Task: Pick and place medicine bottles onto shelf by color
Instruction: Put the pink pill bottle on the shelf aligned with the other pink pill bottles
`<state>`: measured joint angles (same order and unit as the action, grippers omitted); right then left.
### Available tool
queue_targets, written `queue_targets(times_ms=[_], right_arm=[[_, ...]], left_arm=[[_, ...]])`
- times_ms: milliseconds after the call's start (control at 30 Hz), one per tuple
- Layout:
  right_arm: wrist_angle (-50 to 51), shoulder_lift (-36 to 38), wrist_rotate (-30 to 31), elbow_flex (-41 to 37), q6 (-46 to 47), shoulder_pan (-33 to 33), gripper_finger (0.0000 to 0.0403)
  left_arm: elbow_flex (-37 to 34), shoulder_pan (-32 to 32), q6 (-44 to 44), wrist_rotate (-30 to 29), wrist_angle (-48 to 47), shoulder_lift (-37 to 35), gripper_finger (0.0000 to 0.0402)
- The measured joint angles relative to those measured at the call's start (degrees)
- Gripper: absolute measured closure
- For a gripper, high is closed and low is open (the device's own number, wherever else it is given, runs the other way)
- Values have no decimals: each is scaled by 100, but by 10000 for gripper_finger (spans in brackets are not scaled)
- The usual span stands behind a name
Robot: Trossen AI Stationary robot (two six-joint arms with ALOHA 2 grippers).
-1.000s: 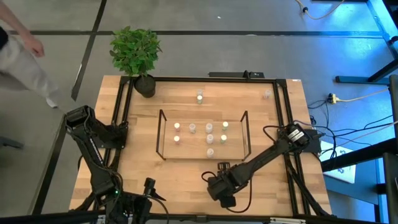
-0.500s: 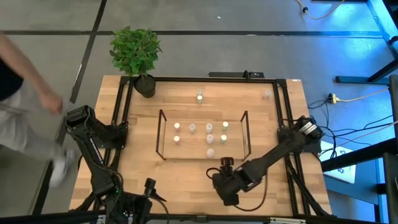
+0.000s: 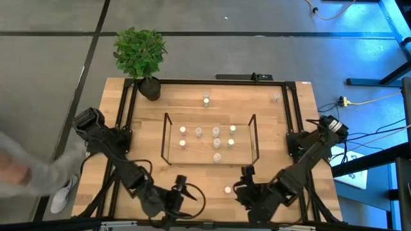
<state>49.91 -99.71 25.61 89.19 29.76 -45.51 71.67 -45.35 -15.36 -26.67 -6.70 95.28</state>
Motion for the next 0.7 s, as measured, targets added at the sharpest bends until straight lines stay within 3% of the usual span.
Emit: queue_targets(times_ms=[367,700], right_arm=[[35,57,238,0,-390,-392,177],[57,72,233,0,-141,-457,177]], left_arm=[[253,399,803,426,913,853,149],[2210,730,970,950,-1678,1493,149]])
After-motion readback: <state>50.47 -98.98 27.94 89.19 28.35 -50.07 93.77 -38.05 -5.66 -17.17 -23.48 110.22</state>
